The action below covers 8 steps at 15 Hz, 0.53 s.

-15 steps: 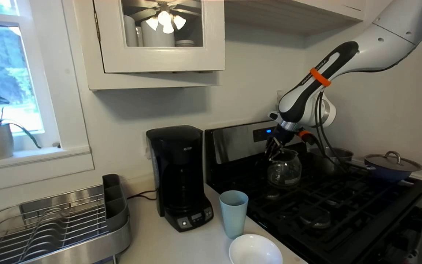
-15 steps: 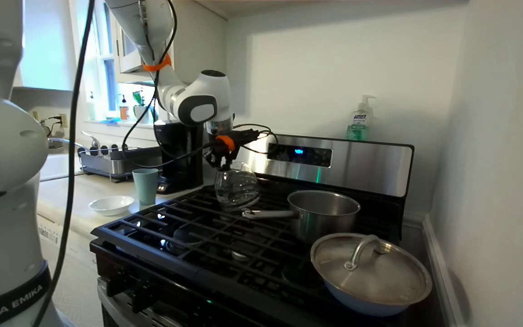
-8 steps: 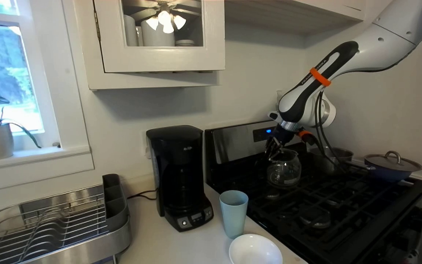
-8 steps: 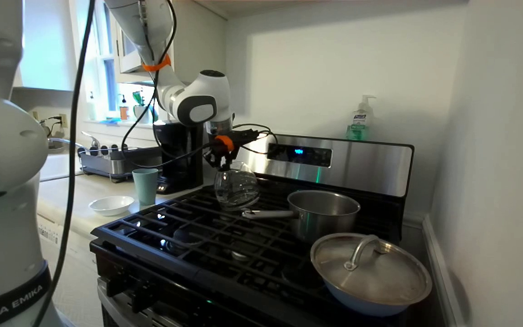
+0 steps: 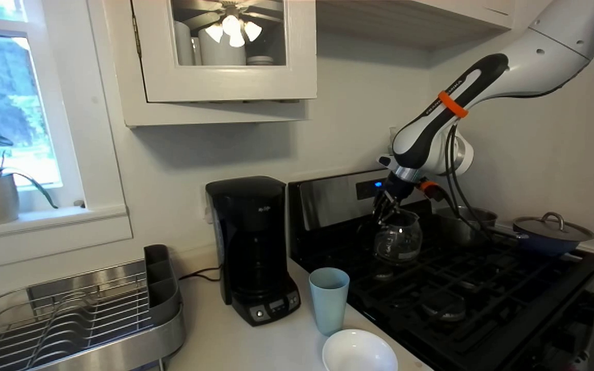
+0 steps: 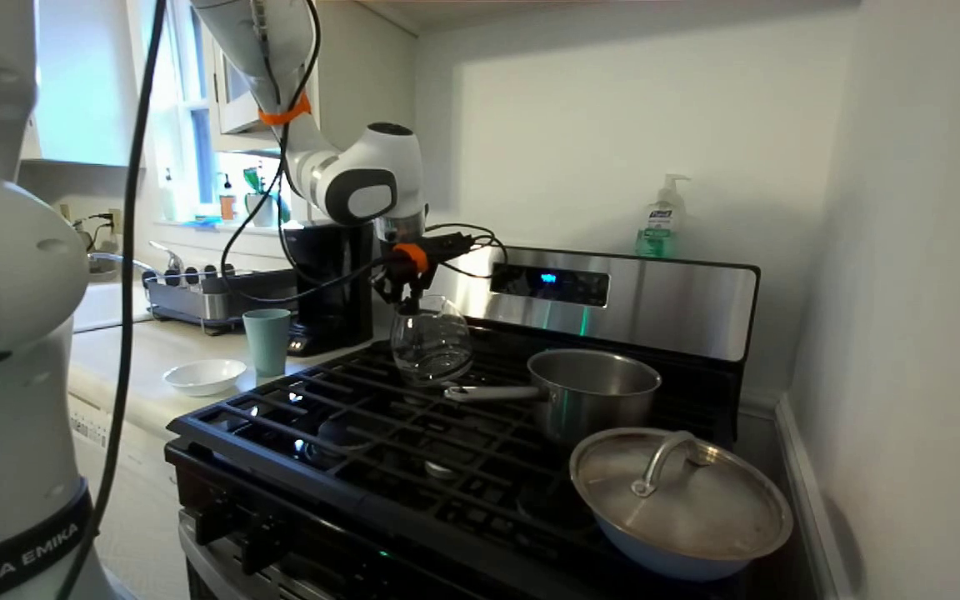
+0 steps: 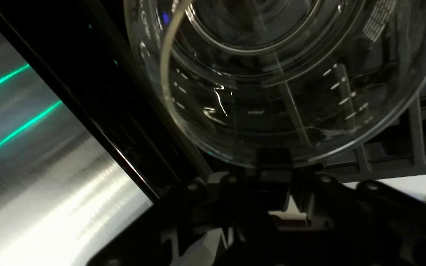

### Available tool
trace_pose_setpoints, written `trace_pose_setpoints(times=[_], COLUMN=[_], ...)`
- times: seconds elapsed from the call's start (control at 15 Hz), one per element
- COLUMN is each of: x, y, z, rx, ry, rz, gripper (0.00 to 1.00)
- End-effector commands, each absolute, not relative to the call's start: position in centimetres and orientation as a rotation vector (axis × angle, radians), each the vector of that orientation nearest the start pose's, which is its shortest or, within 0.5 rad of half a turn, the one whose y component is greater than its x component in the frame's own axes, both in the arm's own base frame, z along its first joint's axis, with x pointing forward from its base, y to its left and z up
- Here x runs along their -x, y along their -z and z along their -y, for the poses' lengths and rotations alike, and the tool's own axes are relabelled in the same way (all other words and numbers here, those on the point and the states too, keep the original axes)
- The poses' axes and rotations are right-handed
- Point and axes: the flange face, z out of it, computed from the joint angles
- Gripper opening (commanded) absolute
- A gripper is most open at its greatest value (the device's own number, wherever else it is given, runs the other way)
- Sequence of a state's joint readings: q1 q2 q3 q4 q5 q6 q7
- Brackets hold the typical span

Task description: Pick up the clear coffee jar and put it in the middle of the hob

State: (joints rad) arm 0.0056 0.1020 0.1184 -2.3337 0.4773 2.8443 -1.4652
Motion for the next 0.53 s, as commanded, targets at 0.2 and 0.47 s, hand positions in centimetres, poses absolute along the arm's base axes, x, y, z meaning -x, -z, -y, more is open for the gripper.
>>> trace_pose_setpoints(times=[0.2, 0.47], x=[-53.6, -53.6], y=[-36.6, -37.0], z=[-5.0, -5.1], rx=[2.538, 2.51], ry=[0.678, 0.64], rz=[1.791, 1.831], gripper=[0.08, 0.08])
